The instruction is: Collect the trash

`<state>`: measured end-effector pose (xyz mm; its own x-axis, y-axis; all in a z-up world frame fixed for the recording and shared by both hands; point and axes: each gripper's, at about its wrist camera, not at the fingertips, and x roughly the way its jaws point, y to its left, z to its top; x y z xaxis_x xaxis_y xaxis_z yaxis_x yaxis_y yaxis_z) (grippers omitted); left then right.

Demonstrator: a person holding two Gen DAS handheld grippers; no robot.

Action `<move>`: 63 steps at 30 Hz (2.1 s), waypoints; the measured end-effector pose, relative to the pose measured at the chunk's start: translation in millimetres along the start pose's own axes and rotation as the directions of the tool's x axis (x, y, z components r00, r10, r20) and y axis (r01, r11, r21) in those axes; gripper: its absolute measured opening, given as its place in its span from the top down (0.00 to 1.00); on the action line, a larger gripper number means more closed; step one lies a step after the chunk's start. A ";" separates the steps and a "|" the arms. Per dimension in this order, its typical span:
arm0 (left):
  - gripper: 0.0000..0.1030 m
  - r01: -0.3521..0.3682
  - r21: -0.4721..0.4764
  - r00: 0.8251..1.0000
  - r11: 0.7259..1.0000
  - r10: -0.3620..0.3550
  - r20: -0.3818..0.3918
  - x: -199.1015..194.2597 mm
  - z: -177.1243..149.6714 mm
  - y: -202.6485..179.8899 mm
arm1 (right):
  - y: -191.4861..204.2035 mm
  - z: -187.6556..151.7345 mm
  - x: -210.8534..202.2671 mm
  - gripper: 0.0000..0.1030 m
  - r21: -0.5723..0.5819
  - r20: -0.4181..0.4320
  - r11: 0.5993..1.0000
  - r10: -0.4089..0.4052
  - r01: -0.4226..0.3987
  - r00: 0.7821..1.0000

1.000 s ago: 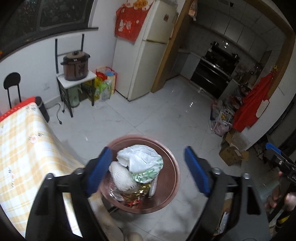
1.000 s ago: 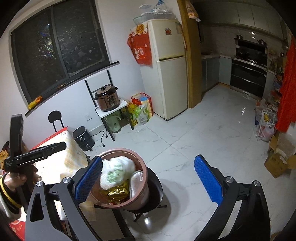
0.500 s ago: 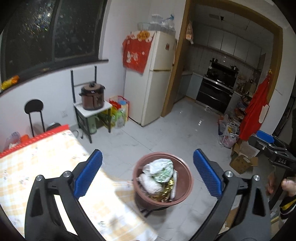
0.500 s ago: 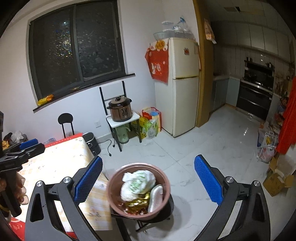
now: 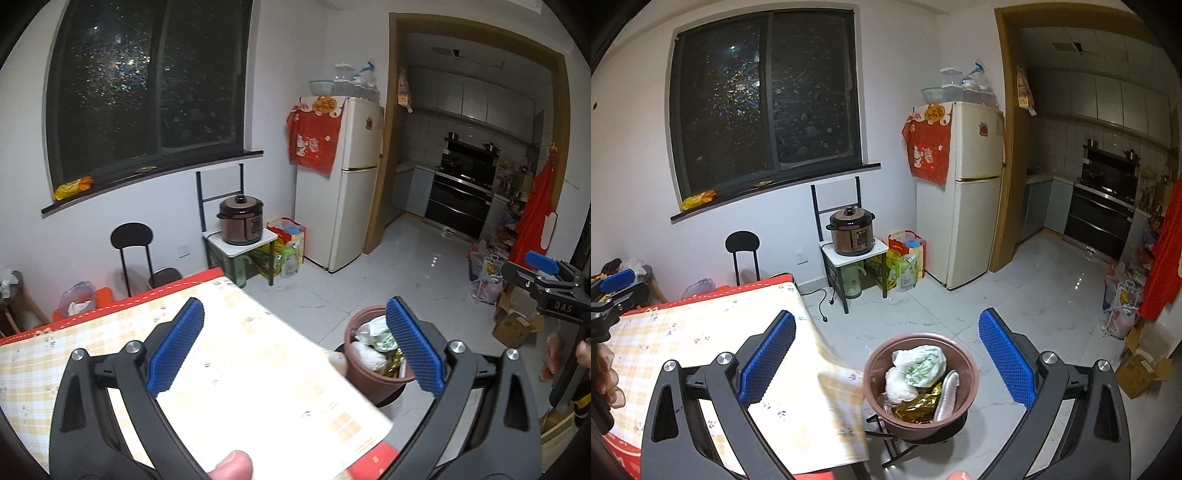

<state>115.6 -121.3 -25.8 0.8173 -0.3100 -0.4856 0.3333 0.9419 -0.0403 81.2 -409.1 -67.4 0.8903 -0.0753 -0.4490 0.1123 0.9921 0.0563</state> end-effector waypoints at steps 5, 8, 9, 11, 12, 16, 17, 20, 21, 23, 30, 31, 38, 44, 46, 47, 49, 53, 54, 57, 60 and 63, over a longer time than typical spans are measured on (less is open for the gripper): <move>0.06 -0.016 0.011 1.000 1.000 0.015 0.008 -22.8 -8.4 27.0 | 28.6 -3.7 -9.6 0.05 -0.002 0.004 1.000 -0.005 0.005 1.000; 0.06 -0.024 0.011 1.000 1.000 0.024 0.004 -26.5 -11.4 38.1 | 40.6 -5.4 -12.4 0.05 0.001 0.005 1.000 -0.011 0.011 1.000; 0.06 -0.025 0.011 1.000 1.000 0.025 0.005 -27.6 -11.5 39.8 | 43.4 -5.6 -13.4 0.05 0.002 0.004 1.000 -0.015 0.015 1.000; 0.06 -0.025 0.012 1.000 1.000 0.025 0.006 -31.8 -13.7 46.0 | 49.6 -6.9 -14.6 0.05 0.002 0.000 1.000 -0.023 0.022 1.000; 0.06 -0.023 0.012 1.000 1.000 0.023 0.007 -33.0 -14.1 48.7 | 52.2 -7.5 -15.3 0.05 0.003 -0.002 1.000 -0.028 0.028 1.000; 0.06 -0.011 0.009 1.000 1.000 0.011 0.009 -34.7 -15.5 52.2 | 58.5 -9.7 -17.9 0.05 0.001 -0.007 0.999 -0.040 0.040 0.999; 0.06 -0.008 0.007 1.000 1.000 0.008 0.008 -34.7 -15.6 53.5 | 59.5 -10.5 -18.9 0.05 0.001 -0.008 0.999 -0.042 0.042 0.999; 0.06 -0.003 0.006 1.000 1.000 0.003 0.008 -36.5 -16.2 54.8 | 61.0 -11.5 -21.3 0.05 0.004 -0.010 0.999 -0.047 0.047 0.999; 0.06 -0.004 0.006 1.000 1.000 0.004 0.008 -36.3 -15.7 53.4 | 61.0 -11.6 -22.4 0.05 0.004 -0.010 0.999 -0.049 0.049 0.999; 0.06 -0.002 0.007 1.000 1.000 0.002 0.009 -37.0 -16.2 54.5 | 61.4 -12.1 -23.4 0.05 0.006 -0.010 0.999 -0.054 0.054 0.999; 0.06 0.000 0.009 1.000 1.000 -0.001 0.008 -37.2 -12.9 46.7 | 58.5 -12.1 -24.3 0.05 0.014 -0.013 0.998 -0.061 0.061 0.998; 0.06 0.000 0.010 1.000 1.000 0.000 0.007 -37.4 -12.5 45.7 | 58.0 -12.3 -24.3 0.05 0.015 -0.014 0.998 -0.061 0.062 0.998; 0.06 -0.001 0.018 1.000 1.000 0.001 0.003 -37.5 -10.4 38.2 | 55.2 -12.0 -23.5 0.05 0.020 -0.020 0.998 -0.062 0.062 0.998; 0.06 0.001 0.016 1.000 1.000 -0.001 0.002 -36.4 -9.5 35.0 | 53.1 -11.1 -23.7 0.05 0.021 -0.021 0.998 -0.062 0.063 0.998; 0.06 0.000 0.017 1.000 1.000 0.000 0.003 -36.6 -9.4 34.0 | 52.6 -11.2 -23.2 0.05 0.022 -0.023 0.998 -0.063 0.064 0.998; 0.06 0.000 0.016 1.000 1.000 0.000 0.004 -36.4 -9.6 33.5 | 52.3 -11.1 -23.2 0.05 0.022 -0.023 0.998 -0.063 0.063 0.998; 0.06 0.000 0.015 1.000 1.000 0.000 0.003 -34.8 -8.8 32.4 | 52.4 -11.2 -23.2 0.05 0.021 -0.022 0.998 -0.064 0.065 0.998; 0.06 0.004 0.017 1.000 1.000 -0.004 0.003 -34.7 -9.0 31.9 | 52.1 -11.5 -22.8 0.05 0.022 -0.023 0.998 -0.064 0.064 0.998; 0.06 0.005 0.018 1.000 1.000 -0.005 0.002 -34.1 -9.0 30.4 | 51.4 -11.9 -22.6 0.05 0.022 -0.025 0.998 -0.064 0.064 0.998; 0.06 0.007 0.018 1.000 1.000 -0.007 0.007 -33.1 -8.5 27.4 | 49.4 -13.4 -21.2 0.05 0.024 -0.030 0.998 -0.063 0.064 0.998; 0.06 0.006 0.014 1.000 1.000 -0.006 0.008 -31.5 -8.3 24.8 | 47.3 -14.8 -20.6 0.05 0.027 -0.032 0.998 -0.064 0.064 0.997; 0.06 0.003 0.012 1.000 1.000 -0.003 0.007 -29.6 -8.0 23.4 | 46.7 -15.1 -20.3 0.05 0.024 -0.031 0.998 -0.064 0.065 0.997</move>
<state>95.4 -89.1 -19.3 0.8197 -0.3141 -0.4789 0.3413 0.9394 -0.0318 61.7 -359.7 -69.1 0.8671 -0.1352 -0.4794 0.1803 0.9824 0.0490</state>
